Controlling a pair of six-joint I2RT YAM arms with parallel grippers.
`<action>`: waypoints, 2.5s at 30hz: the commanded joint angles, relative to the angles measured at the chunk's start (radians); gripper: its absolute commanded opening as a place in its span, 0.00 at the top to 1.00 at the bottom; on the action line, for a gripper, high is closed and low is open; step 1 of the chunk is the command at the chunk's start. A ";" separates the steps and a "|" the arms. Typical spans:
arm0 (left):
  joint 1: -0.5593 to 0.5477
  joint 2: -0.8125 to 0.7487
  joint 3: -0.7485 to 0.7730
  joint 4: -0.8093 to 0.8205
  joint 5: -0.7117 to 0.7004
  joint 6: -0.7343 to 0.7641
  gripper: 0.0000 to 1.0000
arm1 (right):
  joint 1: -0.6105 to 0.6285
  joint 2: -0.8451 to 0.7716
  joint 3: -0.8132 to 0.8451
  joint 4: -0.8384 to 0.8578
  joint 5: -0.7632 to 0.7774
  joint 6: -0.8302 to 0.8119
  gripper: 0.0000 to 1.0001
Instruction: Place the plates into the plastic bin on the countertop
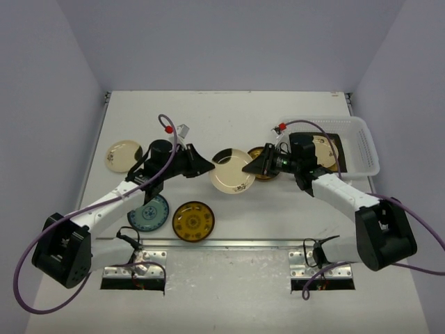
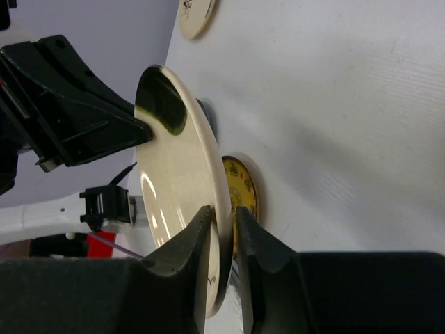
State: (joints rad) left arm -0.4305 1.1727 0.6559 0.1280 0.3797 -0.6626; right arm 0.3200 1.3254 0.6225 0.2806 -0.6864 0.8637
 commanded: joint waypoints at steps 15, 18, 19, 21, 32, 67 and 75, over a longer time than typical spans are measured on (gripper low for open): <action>-0.019 -0.202 -0.050 -0.150 -0.386 0.034 0.00 | -0.635 -0.214 -0.025 -0.217 0.443 0.138 1.00; -0.020 -0.138 -0.051 -0.104 -0.317 0.026 0.00 | -0.717 -0.130 0.005 -0.245 0.552 0.166 1.00; -0.020 -0.111 -0.045 -0.099 -0.304 0.035 0.00 | -0.735 -0.094 0.004 -0.216 0.548 0.179 1.00; -0.020 -0.060 -0.026 -0.106 -0.288 0.062 0.00 | -0.765 -0.021 0.017 -0.162 0.521 0.191 1.00; -0.021 0.070 -0.007 -0.069 -0.236 0.087 0.00 | -0.755 -0.034 0.087 -0.257 0.554 0.059 0.09; -0.114 1.141 0.779 -0.043 0.008 0.060 0.49 | -0.512 -0.501 -0.038 -0.445 0.043 -0.150 0.01; -0.116 1.107 0.728 -0.015 -0.007 0.051 1.00 | -0.512 -0.482 -0.075 -0.392 -0.003 -0.125 0.01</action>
State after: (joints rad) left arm -0.5396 2.2745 1.4403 0.1722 0.3973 -0.6258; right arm -0.1875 0.8333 0.5709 -0.1967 -0.6319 0.7235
